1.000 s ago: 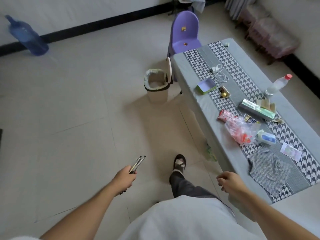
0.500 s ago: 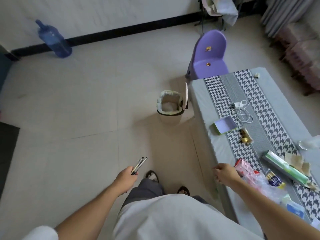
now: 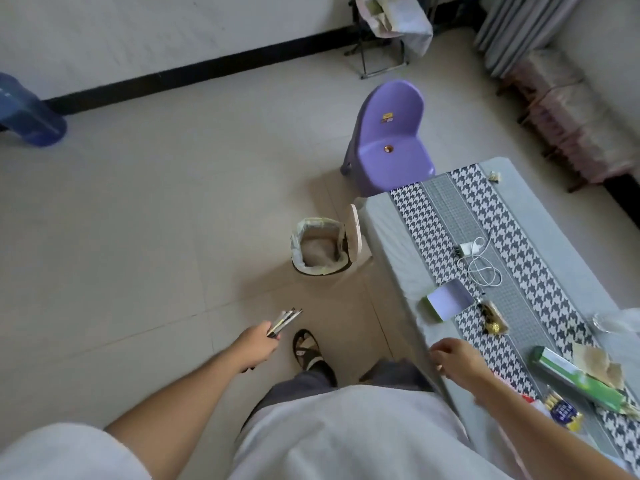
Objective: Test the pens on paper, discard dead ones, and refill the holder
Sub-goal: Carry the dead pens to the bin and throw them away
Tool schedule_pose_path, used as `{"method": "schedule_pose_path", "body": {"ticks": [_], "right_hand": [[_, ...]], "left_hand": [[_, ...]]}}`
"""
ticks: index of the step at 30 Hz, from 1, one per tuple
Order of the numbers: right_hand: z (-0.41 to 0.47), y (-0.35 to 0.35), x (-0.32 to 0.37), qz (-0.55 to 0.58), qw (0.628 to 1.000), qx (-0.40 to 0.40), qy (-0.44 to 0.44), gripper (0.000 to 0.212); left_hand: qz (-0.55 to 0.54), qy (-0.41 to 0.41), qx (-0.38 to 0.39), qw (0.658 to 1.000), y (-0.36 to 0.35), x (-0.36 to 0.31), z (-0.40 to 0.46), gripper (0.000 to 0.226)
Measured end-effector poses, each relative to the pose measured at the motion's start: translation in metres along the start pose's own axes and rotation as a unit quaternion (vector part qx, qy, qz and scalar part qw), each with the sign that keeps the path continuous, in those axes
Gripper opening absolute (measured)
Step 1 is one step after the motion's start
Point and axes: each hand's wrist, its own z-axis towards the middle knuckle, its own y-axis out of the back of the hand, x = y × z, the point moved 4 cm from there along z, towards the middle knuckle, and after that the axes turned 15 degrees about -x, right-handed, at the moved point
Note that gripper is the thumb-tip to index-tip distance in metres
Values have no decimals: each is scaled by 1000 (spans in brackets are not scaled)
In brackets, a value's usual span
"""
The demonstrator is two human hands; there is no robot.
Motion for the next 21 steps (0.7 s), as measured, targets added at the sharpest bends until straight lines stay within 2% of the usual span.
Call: {"method": "schedule_pose_path", "body": {"ticks": [5,8,11,15,21], "right_hand": [[37,15,35,22,1000,-12,-5,27],[67,12,51,25,1000,5,-6,17],[102,6,67,4,999,43,10,12],[151,5,90,-15,996,83,29,16],[201,17,120,5,997,72,29,15]], "left_hand": [[38,-7,6,999,35,-53,67,17],[48,-17,-3,999,39,-87,103,17],[63,-20,-30,997,38,-117,136,17],[69,5,-46,997,29,-148,169,17],[101,6,-38,994,4,-179,214,22]]}}
